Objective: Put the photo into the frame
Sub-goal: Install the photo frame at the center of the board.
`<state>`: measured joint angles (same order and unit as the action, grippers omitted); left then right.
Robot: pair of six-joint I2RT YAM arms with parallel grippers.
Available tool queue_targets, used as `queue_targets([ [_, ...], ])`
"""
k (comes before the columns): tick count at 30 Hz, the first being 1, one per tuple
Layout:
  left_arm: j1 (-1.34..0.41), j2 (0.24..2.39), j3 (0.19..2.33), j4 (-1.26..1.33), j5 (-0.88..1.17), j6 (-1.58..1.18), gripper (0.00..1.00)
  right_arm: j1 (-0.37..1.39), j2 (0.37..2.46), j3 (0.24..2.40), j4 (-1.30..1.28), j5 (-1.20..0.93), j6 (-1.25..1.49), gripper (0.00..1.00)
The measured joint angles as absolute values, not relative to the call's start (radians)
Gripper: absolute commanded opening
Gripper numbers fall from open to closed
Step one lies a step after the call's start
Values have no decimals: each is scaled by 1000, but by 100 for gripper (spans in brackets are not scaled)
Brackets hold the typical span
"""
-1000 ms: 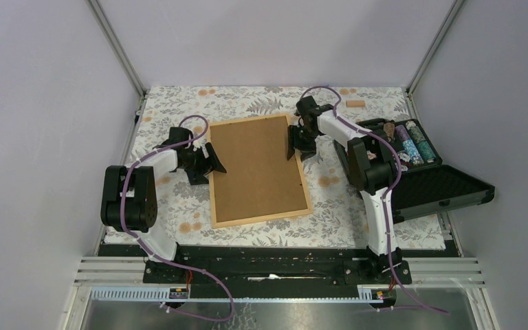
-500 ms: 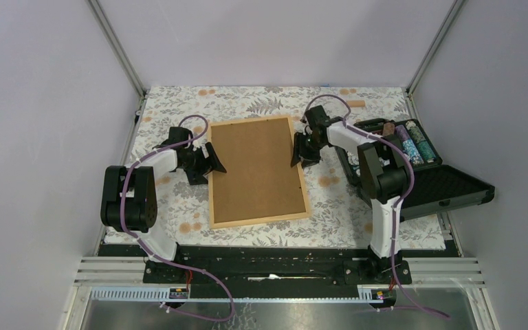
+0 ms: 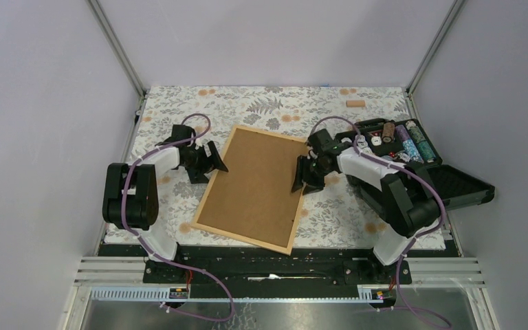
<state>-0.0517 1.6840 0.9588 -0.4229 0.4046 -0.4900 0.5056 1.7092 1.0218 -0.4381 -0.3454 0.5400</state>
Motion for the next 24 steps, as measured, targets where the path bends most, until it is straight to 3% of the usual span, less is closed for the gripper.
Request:
queue_targets([
  [7, -73, 1721, 1005, -456, 411, -487, 90, 377, 1693, 1125, -493, -369, 551, 40],
  [12, -73, 1724, 1006, -456, 415, -486, 89, 381, 1695, 1151, -580, -343, 542, 39],
  [15, -73, 1724, 1005, -456, 416, -486, 89, 382, 1716, 1167, -633, -322, 528, 33],
  [24, -68, 1724, 1004, -455, 426, -482, 89, 389, 1798, 1169, -670, -331, 519, 34],
])
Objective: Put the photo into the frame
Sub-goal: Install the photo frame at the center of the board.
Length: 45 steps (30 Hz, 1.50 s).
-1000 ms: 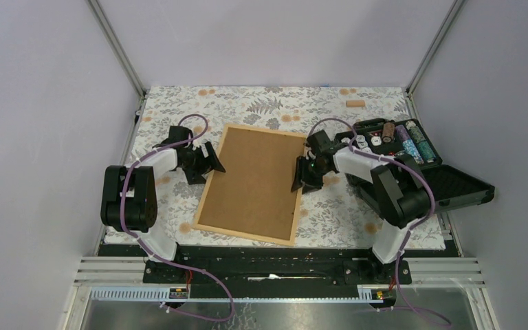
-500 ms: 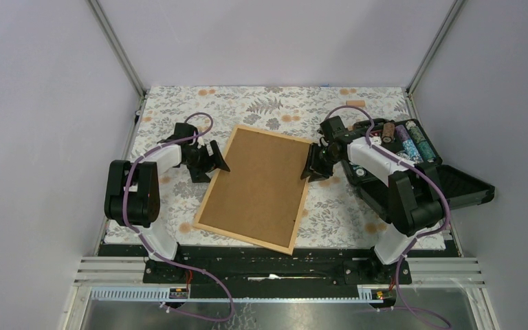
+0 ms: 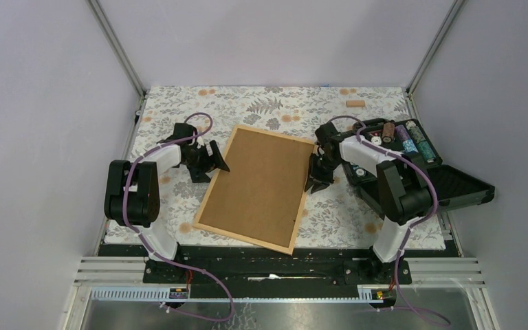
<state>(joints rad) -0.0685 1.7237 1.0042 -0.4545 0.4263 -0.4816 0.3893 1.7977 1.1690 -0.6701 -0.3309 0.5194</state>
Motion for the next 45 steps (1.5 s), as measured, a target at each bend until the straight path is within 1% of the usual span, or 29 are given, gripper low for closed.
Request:
queue_targets([
  [8, -64, 1724, 999, -448, 437, -482, 89, 411, 1877, 1169, -649, -335, 527, 35],
  [20, -61, 1716, 987, -434, 442, -482, 89, 423, 1888, 1179, -646, -311, 564, 34],
  [33, -60, 1707, 974, -418, 448, -482, 89, 453, 1892, 1194, -667, -235, 639, 33],
  [41, -60, 1702, 967, -410, 449, -483, 89, 462, 1917, 1200, -661, -227, 688, 35],
  [45, -60, 1697, 962, -405, 449, -483, 89, 464, 1922, 1209, -669, -224, 690, 38],
])
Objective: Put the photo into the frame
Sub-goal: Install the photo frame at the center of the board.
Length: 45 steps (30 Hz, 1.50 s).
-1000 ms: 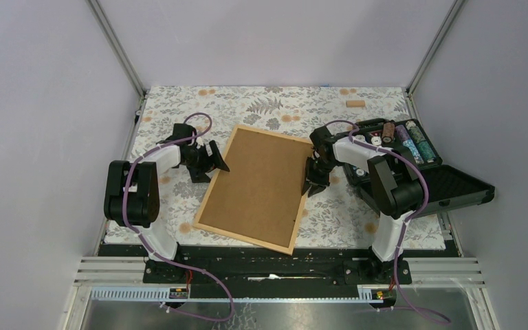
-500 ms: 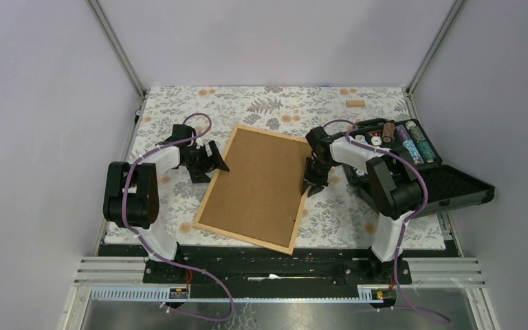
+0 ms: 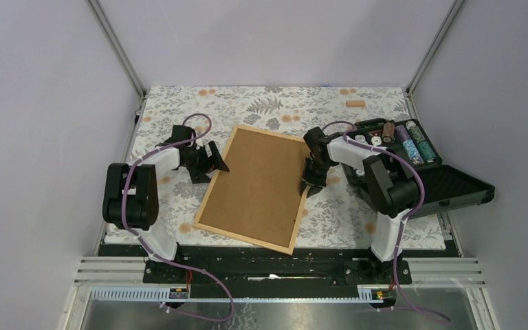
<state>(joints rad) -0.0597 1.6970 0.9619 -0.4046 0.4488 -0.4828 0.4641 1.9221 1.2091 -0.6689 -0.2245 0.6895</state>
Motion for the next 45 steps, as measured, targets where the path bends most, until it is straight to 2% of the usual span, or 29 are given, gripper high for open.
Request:
queue_targets([
  [3, -60, 1691, 955, -396, 449, -483, 89, 464, 1921, 1211, -667, -235, 674, 44],
  [6, -60, 1688, 952, -394, 448, -483, 89, 467, 1921, 1224, -657, -250, 659, 57],
  [10, -60, 1678, 942, -385, 446, -482, 89, 464, 1917, 1253, -615, -237, 634, 59],
  [19, -62, 1676, 939, -388, 447, -483, 89, 314, 1856, 1333, -587, -220, 552, 53],
  [24, -60, 1676, 939, -389, 447, -483, 88, 252, 1961, 1514, -605, -214, 493, 39],
  [29, -59, 1678, 940, -389, 448, -483, 88, 250, 2088, 1640, -616, -200, 448, 39],
  [45, -58, 1679, 940, -389, 450, -483, 88, 250, 2163, 1625, -651, -250, 432, 37],
])
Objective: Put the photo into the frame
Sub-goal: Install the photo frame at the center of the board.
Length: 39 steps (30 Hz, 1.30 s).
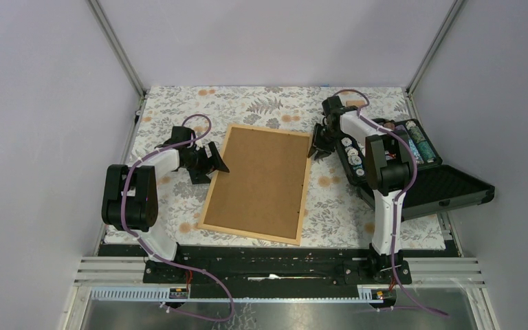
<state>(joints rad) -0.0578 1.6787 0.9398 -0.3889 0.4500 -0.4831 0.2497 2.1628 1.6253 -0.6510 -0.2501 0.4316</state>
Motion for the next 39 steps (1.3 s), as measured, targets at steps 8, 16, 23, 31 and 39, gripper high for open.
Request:
queue_targets([
  [8, -58, 1679, 940, -389, 450, -483, 88, 249, 2179, 1625, -633, -282, 435, 36],
  [16, -58, 1679, 940, -389, 450, -483, 88, 249, 2186, 1628, -630, -282, 451, 35],
  [23, -58, 1679, 940, -389, 450, -483, 88, 253, 2199, 1647, -649, -274, 469, 34],
  [31, -58, 1679, 940, -389, 451, -483, 88, 281, 2220, 1683, -677, -210, 484, 34],
  [39, -58, 1679, 940, -389, 451, -483, 88, 296, 2246, 1736, -723, -186, 489, 40],
])
